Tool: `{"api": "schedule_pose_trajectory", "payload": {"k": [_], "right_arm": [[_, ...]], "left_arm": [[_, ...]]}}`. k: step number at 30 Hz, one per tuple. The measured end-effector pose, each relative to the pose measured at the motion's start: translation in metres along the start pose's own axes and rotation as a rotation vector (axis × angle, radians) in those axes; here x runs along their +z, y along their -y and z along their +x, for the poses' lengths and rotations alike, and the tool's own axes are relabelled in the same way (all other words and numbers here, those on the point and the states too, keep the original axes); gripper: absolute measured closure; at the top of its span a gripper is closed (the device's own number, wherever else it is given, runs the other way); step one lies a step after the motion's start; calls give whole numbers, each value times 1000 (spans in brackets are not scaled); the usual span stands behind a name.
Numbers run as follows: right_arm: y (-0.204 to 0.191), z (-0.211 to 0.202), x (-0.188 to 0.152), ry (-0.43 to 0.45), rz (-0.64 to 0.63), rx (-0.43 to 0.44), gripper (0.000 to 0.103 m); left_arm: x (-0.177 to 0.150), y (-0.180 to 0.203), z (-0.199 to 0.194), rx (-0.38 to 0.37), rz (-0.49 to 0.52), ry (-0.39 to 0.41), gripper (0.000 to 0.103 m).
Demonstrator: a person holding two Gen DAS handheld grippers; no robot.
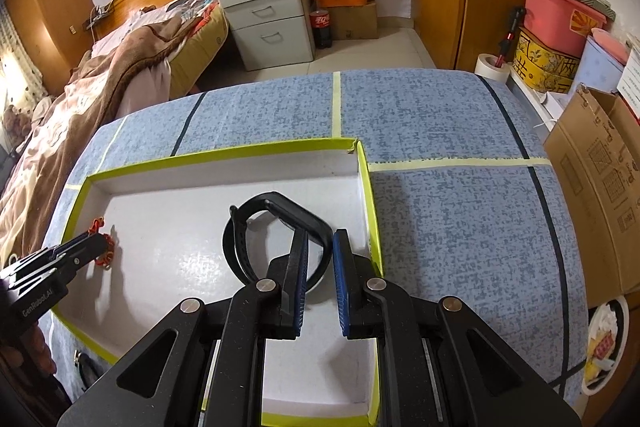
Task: Organize jewelry
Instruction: 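Carry both items into the green box and open both tools to release them, then move the right tool to the pink coiled hair tie and grasp it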
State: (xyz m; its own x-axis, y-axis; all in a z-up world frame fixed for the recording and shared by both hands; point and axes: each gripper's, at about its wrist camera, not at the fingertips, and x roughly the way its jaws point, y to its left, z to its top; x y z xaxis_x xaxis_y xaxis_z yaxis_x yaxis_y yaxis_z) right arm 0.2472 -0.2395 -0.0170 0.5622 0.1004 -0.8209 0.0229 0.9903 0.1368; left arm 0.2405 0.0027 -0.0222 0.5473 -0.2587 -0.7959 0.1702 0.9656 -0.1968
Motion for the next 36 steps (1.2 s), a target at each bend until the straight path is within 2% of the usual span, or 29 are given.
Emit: {"api": "schedule_pose_trajectory", "payload": {"k": [3,7,10,12,16,21,24,29,36], "right_arm": [[0,0,0,5,1,0,88],[0,-2,-1,8,5,16,73],[-1,-8,-3,26,0,32,66],[-4,-14,-3,42,-8,40,65],[-4,-35,-9,72,-11,93,64],[3,-69,-27,113,-13,109,64],[8,-86,-41,123,-26,106,64],[19,-103,-67,118,-59,86,64],[34,-99,-105,66,-114,75,64]], "left_arm": [[1,1,-1,-3,-3,4,71],[1,2,-2,-2,-5,3,65],[0,2,-8,-8,-3,17,61],[-1,3,-15,-17,-1,43,56],[-5,1,-33,-43,-11,72,55],[-19,1,-64,-66,-20,115,53],[-34,1,-83,-68,-24,148,47],[-60,-1,-103,-33,-34,172,46],[-98,-6,-126,12,-78,188,46]]}}
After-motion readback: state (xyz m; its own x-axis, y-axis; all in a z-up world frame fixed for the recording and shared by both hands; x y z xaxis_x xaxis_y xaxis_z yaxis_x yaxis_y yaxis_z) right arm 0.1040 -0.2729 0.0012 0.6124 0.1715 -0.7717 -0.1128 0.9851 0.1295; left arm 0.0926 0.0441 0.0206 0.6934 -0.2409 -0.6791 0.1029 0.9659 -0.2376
